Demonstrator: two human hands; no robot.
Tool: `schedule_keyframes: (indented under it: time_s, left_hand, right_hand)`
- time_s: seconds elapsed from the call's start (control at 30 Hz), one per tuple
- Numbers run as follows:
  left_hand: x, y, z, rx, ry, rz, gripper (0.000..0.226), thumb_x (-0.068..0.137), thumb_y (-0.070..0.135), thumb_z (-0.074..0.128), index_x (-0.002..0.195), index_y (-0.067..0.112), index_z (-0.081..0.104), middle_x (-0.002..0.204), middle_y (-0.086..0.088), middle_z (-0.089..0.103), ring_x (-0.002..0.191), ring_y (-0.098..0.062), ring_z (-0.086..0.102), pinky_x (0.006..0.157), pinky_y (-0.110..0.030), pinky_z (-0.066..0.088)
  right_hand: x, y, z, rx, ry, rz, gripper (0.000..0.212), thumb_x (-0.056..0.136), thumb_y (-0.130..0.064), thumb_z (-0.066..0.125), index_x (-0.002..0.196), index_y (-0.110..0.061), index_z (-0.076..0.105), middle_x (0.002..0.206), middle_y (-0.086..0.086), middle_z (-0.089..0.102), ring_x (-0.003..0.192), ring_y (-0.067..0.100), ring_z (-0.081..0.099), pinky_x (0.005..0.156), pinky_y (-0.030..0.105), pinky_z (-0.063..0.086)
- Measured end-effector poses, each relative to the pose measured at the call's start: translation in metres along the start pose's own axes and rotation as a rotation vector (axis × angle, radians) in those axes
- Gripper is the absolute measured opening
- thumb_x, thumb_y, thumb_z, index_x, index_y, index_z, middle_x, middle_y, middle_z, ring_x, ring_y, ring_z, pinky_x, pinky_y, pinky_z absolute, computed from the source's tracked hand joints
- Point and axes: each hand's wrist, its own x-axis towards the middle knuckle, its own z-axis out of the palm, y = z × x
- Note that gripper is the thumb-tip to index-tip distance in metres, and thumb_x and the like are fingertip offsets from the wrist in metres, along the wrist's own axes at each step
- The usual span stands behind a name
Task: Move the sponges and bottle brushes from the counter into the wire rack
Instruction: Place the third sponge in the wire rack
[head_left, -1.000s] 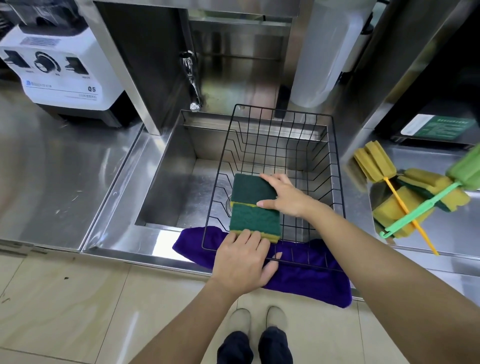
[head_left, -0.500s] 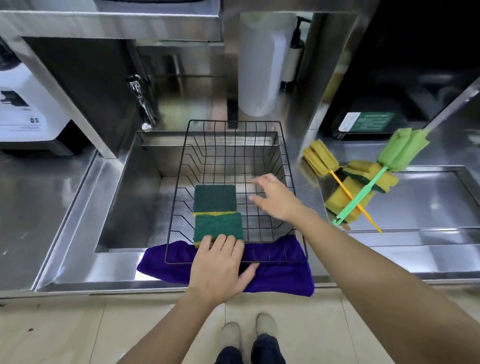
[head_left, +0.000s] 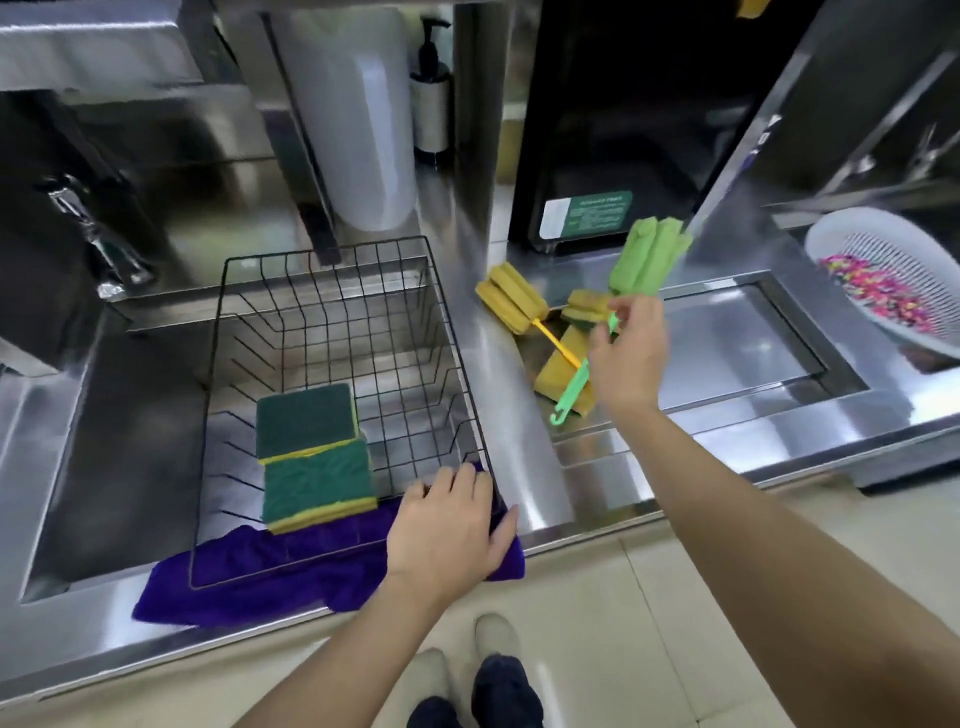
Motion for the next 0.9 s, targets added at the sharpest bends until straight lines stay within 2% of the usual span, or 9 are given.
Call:
schedule_keyframes:
  time_s: [0.1,0.2,0.27,0.37,0.5,0.63,0.73,0.9]
  left_hand:
    - [0.001,0.003,0.001,0.008,0.031,0.021,0.043,0.086,0.048,0.043,0.076,0.01,0.061,0.071,-0.004,0.057,0.063,-0.023,0.056,0.055,-0.034,0.046]
    - [0.0,0.003,0.001,0.006,0.055,0.018,0.042,0.086,0.047,0.044,0.075,0.01,0.06,0.07,-0.004,0.057,0.063,-0.022,0.056,0.055,-0.034,0.046]
    - [-0.001,0.002,0.001,0.007,0.074,0.018,0.041,0.086,0.047,0.045,0.074,0.01,0.06,0.07,-0.004,0.057,0.062,-0.022,0.056,0.054,-0.034,0.045]
    - [-0.002,0.002,0.002,0.018,0.085,0.021,0.04,0.086,0.046,0.046,0.073,0.011,0.059,0.07,-0.004,0.057,0.062,-0.022,0.055,0.055,-0.033,0.045]
    - [-0.002,0.002,0.002,0.024,0.098,0.021,0.04,0.086,0.046,0.047,0.072,0.011,0.059,0.069,-0.004,0.056,0.062,-0.022,0.055,0.054,-0.033,0.045]
    - [-0.002,0.001,0.004,0.017,0.093,0.019,0.04,0.087,0.046,0.048,0.072,0.011,0.059,0.069,-0.003,0.056,0.062,-0.022,0.054,0.054,-0.034,0.044]
    - [-0.002,0.001,0.005,0.01,0.086,0.016,0.039,0.086,0.046,0.048,0.073,0.011,0.06,0.07,-0.003,0.057,0.062,-0.022,0.055,0.054,-0.035,0.045]
    - [-0.003,0.001,0.004,-0.003,0.08,0.009,0.039,0.085,0.046,0.048,0.074,0.012,0.061,0.072,-0.003,0.058,0.063,-0.022,0.056,0.055,-0.034,0.045]
  right_hand:
    - [0.012,0.024,-0.007,-0.108,0.064,0.176,0.041,0.077,-0.003,0.056,0.118,-0.003,0.05,0.124,0.018,0.048,0.118,0.035,0.045,0.098,0.042,0.034]
    - [0.019,0.033,-0.004,-0.177,-0.072,0.234,0.056,0.076,-0.001,0.055,0.13,-0.008,0.042,0.136,0.016,0.038,0.124,0.035,0.042,0.102,0.041,0.032]
    - [0.023,0.036,-0.002,-0.169,-0.182,0.219,0.057,0.076,-0.003,0.057,0.13,-0.009,0.042,0.138,0.015,0.035,0.119,0.036,0.046,0.1,0.042,0.037]
    - [0.027,0.038,-0.003,-0.123,-0.261,0.177,0.047,0.078,-0.001,0.056,0.122,-0.006,0.043,0.135,0.015,0.038,0.106,0.038,0.054,0.085,0.044,0.046]
    - [0.033,0.035,-0.008,-0.174,-0.211,0.17,0.037,0.08,-0.004,0.056,0.115,-0.003,0.045,0.128,0.016,0.043,0.104,0.039,0.054,0.077,0.044,0.045]
    - [0.036,0.028,-0.015,-0.309,-0.057,0.118,0.047,0.073,-0.021,0.067,0.112,-0.003,0.048,0.121,0.017,0.048,0.111,0.036,0.048,0.09,0.045,0.038]
    - [0.037,0.025,-0.021,-0.406,-0.034,0.048,0.052,0.071,-0.029,0.069,0.111,-0.003,0.049,0.12,0.016,0.049,0.114,0.034,0.044,0.094,0.041,0.03]
    - [0.035,0.013,-0.03,-0.282,-0.051,0.041,0.049,0.074,-0.028,0.067,0.11,-0.001,0.047,0.11,0.019,0.06,0.106,0.038,0.053,0.093,0.045,0.039]
